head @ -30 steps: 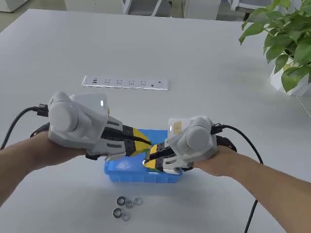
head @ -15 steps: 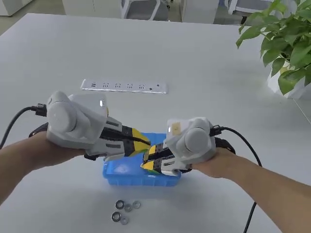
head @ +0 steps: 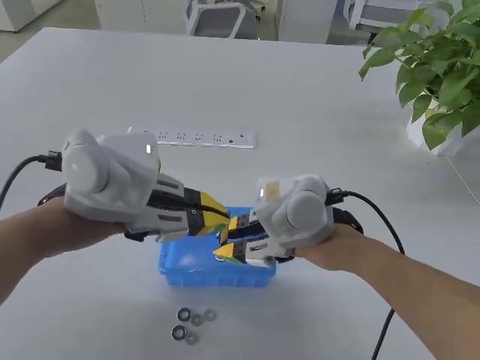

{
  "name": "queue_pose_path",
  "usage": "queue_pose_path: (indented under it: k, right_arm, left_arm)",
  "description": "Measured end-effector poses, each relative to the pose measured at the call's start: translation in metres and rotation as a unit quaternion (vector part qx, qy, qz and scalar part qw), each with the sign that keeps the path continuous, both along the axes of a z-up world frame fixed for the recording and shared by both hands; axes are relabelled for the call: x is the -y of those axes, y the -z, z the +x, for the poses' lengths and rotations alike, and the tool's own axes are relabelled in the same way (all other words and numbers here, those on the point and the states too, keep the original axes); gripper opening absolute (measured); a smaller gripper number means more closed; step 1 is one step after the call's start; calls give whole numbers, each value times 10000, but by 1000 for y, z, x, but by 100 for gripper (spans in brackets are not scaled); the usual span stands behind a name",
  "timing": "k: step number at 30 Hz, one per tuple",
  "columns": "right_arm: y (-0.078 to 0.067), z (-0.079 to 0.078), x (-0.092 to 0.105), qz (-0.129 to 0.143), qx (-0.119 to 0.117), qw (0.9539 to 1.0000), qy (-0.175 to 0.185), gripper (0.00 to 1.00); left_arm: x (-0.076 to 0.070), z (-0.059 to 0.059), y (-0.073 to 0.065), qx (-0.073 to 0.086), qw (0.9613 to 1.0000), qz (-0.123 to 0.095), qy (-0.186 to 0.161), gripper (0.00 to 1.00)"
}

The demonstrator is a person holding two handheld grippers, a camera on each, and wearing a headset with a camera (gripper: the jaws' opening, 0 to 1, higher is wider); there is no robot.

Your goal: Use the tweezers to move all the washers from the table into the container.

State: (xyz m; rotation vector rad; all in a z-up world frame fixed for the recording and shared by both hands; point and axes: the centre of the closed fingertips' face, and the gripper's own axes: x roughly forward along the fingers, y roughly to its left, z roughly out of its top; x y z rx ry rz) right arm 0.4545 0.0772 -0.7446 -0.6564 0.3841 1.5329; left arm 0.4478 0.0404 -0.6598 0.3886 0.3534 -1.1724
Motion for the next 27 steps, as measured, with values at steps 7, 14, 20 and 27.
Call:
queue_pose_path:
  k: [7, 14, 20, 27]
  right_arm:
    - [-13, -6, 2, 62, 82, 9999, 70, 18]
    - [-25, -13, 5, 134, 137, 9997, 173, 21]
    - [-32, -21, 10, 190, 58, 9993, 303, 26]
    - [-34, -28, 19, 190, -16, 9988, 449, 29]
  left_arm:
    - [2, -9, -10, -3, 10000, -65, 7, 5]
    - [3, -20, -20, 38, 9999, -128, 45, 5]
    - [4, -30, -24, -6, 9998, -176, 79, 5]
    - [3, -42, -24, -60, 9997, -223, 108, 5]
